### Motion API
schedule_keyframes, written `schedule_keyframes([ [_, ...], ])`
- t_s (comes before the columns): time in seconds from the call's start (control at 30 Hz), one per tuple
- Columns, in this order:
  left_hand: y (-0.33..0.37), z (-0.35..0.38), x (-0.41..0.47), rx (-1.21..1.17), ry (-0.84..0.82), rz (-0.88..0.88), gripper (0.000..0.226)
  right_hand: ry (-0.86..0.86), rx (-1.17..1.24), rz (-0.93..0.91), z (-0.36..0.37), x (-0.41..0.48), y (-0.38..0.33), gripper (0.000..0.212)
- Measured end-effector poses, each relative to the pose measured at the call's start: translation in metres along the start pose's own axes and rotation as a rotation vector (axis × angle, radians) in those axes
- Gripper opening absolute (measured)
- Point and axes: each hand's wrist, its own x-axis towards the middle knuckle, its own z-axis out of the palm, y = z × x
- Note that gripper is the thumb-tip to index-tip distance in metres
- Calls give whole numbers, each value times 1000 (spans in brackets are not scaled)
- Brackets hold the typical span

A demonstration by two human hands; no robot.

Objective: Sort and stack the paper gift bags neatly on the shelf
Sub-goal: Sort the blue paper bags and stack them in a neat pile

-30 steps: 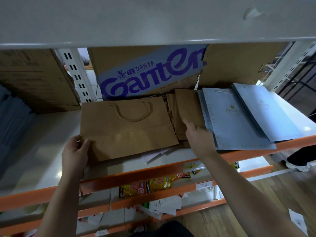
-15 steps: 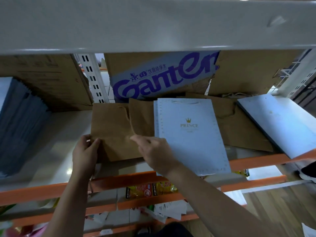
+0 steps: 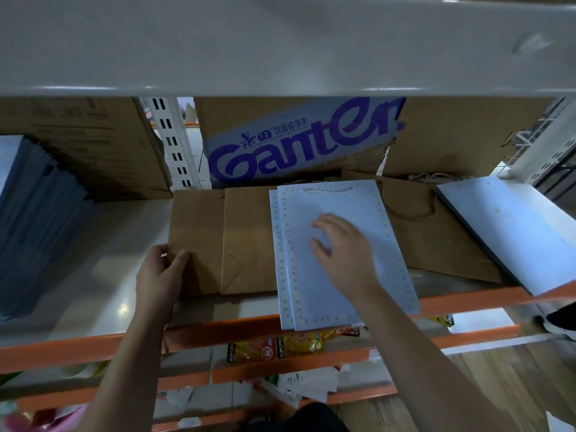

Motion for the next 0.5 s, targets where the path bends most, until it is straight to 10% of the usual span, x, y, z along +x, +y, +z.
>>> schedule_keyframes([
  [0.2, 2, 4, -5, 21, 55, 34, 28, -152, -243, 520, -29, 3, 54, 98],
  [0.5, 6, -4, -12, 39, 160, 99, 30, -16, -117, 569, -17, -6, 62, 100],
])
